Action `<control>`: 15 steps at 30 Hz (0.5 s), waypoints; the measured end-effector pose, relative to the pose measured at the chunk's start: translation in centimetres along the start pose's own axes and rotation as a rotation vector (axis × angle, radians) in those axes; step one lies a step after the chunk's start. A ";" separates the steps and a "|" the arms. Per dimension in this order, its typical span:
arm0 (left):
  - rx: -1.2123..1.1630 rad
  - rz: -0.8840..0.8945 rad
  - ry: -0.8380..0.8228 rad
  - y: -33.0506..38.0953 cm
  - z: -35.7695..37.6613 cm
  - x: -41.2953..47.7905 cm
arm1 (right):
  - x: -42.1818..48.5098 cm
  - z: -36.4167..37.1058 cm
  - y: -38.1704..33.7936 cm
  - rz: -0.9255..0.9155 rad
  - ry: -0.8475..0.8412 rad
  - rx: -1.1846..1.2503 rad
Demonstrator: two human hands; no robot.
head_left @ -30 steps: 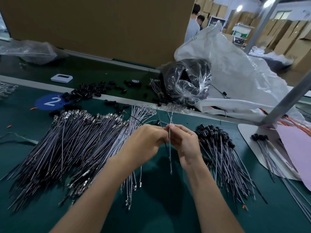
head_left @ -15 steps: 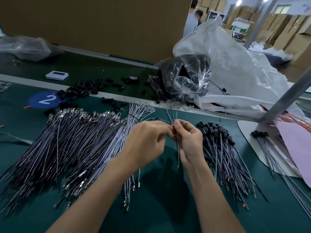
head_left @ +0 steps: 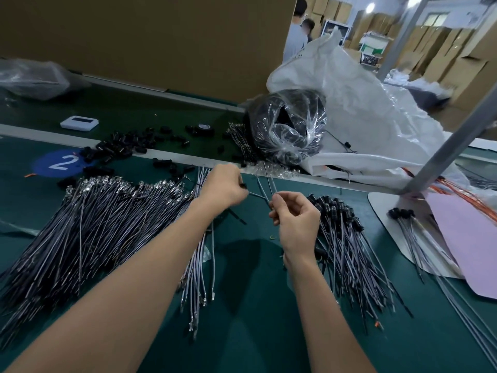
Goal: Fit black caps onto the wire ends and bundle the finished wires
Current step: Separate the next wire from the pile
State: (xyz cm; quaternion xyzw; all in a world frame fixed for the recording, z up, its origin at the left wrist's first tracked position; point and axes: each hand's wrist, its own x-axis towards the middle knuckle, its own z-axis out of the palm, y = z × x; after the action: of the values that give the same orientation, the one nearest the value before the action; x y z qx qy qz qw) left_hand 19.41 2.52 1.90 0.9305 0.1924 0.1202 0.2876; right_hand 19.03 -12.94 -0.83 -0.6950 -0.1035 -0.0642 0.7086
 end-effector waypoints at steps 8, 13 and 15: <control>-1.435 -0.228 -0.011 -2.4 -2.3 -5.2 | -0.9 0.8 -0.3 -0.077 -0.212 -0.053; -1.617 -0.205 0.141 -3.6 -1.6 -6.9 | -1.3 1.0 -0.3 -0.098 -0.267 -0.034; -1.609 -0.176 0.141 -3.4 -1.5 -7.0 | -1.3 1.0 -0.4 -0.102 -0.271 -0.019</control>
State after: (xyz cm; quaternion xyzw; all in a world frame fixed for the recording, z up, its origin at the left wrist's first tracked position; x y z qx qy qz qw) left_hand 11.60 2.86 0.37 0.4105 0.1370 0.2570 0.8641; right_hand 17.62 -12.05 -0.74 -0.6979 -0.2329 -0.0068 0.6772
